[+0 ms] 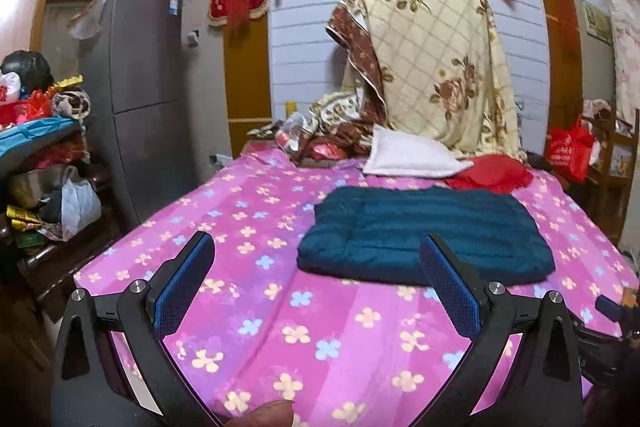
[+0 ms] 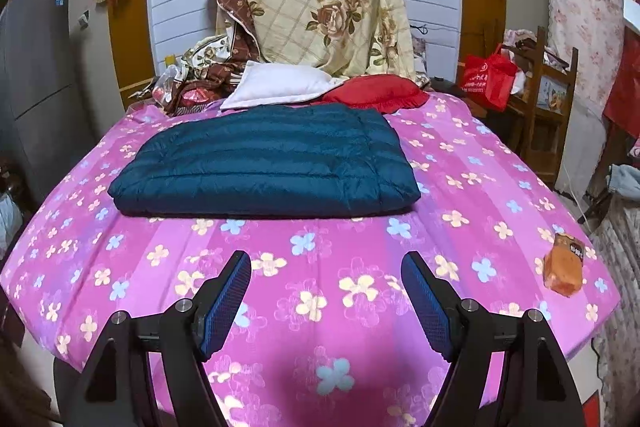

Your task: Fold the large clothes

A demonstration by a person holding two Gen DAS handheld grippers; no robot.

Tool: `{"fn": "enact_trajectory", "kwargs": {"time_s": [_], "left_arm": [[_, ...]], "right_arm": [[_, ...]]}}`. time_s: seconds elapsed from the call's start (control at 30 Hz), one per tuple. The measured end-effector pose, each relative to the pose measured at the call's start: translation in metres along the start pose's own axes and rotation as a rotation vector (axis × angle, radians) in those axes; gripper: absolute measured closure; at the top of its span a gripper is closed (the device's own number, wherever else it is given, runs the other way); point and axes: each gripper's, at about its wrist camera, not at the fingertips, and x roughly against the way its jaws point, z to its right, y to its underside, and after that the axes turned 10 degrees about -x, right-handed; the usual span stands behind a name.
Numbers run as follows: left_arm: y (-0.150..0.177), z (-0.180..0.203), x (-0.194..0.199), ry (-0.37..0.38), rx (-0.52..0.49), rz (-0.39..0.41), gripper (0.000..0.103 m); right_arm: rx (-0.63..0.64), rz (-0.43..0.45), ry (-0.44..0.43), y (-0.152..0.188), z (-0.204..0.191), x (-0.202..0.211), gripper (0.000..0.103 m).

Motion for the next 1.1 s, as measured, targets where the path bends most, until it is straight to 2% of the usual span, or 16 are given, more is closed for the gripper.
{"fn": "enact_trajectory", "kwargs": {"time_s": [0.13, 0.43, 0.57, 0.87, 1.1], "left_arm": [[0.003, 0.006, -0.007, 0.052, -0.016, -0.063, 0.000], [0.012, 0.016, -0.005, 0.028, -0.040, -0.074, 0.000], [0.016, 0.022, -0.011, 0.067, -0.042, -0.122, 0.000], [0.025, 0.037, -0.013, 0.125, -0.069, -0.166, 0.000], [0.028, 0.037, -0.019, 0.144, -0.059, -0.199, 0.000]], "right_arm": [[0.000, 0.000, 0.001, 0.002, -0.001, 0.001, 0.028], [0.027, -0.022, 0.004, 0.012, -0.006, 0.002, 0.028], [0.040, -0.033, 0.006, 0.015, -0.010, 0.002, 0.028], [0.056, -0.048, 0.018, 0.018, -0.014, -0.001, 0.028], [0.057, -0.053, 0.024, 0.020, -0.014, -0.003, 0.028]]}}
